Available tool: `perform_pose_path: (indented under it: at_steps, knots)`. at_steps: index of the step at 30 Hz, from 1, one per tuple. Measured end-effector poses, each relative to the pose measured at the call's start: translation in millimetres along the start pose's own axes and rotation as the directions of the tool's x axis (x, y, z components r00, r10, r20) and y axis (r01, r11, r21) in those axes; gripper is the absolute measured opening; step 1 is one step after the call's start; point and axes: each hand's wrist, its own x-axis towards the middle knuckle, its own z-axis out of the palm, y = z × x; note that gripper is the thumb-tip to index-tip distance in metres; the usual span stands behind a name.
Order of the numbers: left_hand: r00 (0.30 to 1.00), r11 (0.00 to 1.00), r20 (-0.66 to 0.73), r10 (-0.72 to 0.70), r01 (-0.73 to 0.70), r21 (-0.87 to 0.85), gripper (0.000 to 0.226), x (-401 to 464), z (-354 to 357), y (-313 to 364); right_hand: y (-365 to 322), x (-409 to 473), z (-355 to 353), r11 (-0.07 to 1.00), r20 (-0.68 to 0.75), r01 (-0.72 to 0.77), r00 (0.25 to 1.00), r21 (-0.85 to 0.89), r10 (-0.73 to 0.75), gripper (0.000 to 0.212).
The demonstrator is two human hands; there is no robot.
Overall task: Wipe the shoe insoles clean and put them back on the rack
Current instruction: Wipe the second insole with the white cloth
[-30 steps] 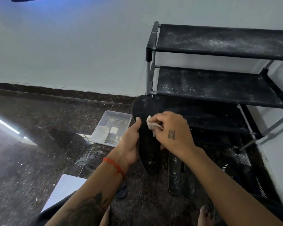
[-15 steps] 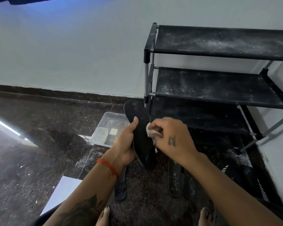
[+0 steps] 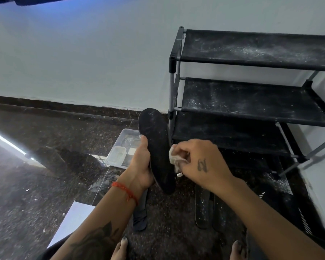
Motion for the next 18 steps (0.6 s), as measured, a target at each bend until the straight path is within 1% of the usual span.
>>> perform_pose_path:
  at_steps: [1,2,3,4,5,6,7,8,10,11,12,13,14,15,16,17,18]
  knots:
    - [1.000,1.000,0.010,0.007,-0.008,0.015,0.072,-0.3,0.5,0.5,-0.4,0.6,-0.8,0.995,-0.019,-0.007,1.000,0.097,0.009,0.018]
    - [1.000,1.000,0.027,0.007,-0.007,0.005,0.072,-1.8,2.5,1.3,-2.2,0.7,-1.6,0.977,0.010,-0.011,1.000,0.215,0.009,0.017]
    - [0.999,1.000,0.032,0.002,-0.002,-0.018,0.073,-0.6,2.1,1.3,-5.6,0.1,-2.8,0.943,0.096,-0.020,0.995,0.332,-0.012,0.017]
    - [0.999,0.998,0.031,-0.007,0.009,-0.059,0.073,0.1,1.8,1.8,-9.7,-1.1,-2.9,0.906,0.213,-0.038,0.975,0.422,-0.059,0.017]
    - [1.000,0.995,0.024,-0.016,0.018,-0.095,0.075,2.0,0.2,1.9,-14.3,-3.0,-2.7,0.880,0.325,-0.056,0.939,0.472,-0.114,0.018]
    - [0.999,0.993,0.027,-0.031,0.034,-0.117,0.077,2.3,-0.2,1.6,-17.6,-4.7,-1.7,0.873,0.405,-0.066,0.901,0.483,-0.155,0.018]
    - [0.999,0.992,0.029,-0.044,0.047,-0.114,0.078,4.0,-2.2,1.1,-18.3,-5.3,-0.8,0.888,0.439,-0.053,0.882,0.456,-0.173,0.017]
    - [0.998,0.993,0.026,-0.051,0.054,-0.105,0.078,4.0,-3.0,1.0,-16.0,-4.6,-0.2,0.922,0.434,-0.016,0.885,0.388,-0.168,0.016]
    - [0.999,0.993,0.014,-0.028,0.030,-0.111,0.075,4.4,-3.2,1.0,-8.5,-2.3,-1.7,0.988,0.360,0.084,0.924,0.130,-0.126,0.014]
    - [1.000,0.993,0.023,-0.018,0.021,-0.112,0.074,6.1,-4.4,0.5,-4.9,-1.8,-3.0,0.994,0.298,0.110,0.949,-0.011,-0.101,0.012]
    - [0.999,0.993,0.036,-0.018,0.022,-0.114,0.073,4.8,-3.7,1.0,-1.6,-1.7,-4.4,0.989,0.214,0.104,0.974,-0.106,-0.079,0.012]
    - [0.999,0.994,0.030,-0.016,0.019,-0.106,0.072,5.2,-4.6,1.4,1.3,-0.9,-5.4,0.989,0.125,0.077,0.990,-0.129,-0.060,0.011]
    - [0.999,0.996,0.031,-0.010,0.012,-0.085,0.071,2.8,-3.7,2.5,3.3,0.0,-5.7,0.996,0.051,0.050,0.998,-0.077,-0.046,0.011]
    - [0.999,0.998,0.041,-0.002,0.004,-0.063,0.070,2.6,-4.1,3.3,3.5,1.2,-5.5,0.999,0.002,0.033,0.999,0.026,-0.033,0.012]
    - [0.998,0.999,0.063,0.000,0.004,-0.054,0.070,1.4,-3.4,3.7,2.4,2.0,-4.7,0.989,-0.007,0.028,1.000,0.146,-0.028,0.014]
    - [0.997,0.998,0.076,0.009,-0.004,-0.067,0.071,2.2,-3.0,3.3,-0.8,2.3,-4.0,0.966,0.037,0.029,0.999,0.256,-0.040,0.016]
    - [0.995,0.996,0.091,0.033,-0.025,-0.083,0.072,0.8,-1.3,2.7,-5.7,1.5,-2.7,0.939,0.120,0.026,0.990,0.343,-0.071,0.017]
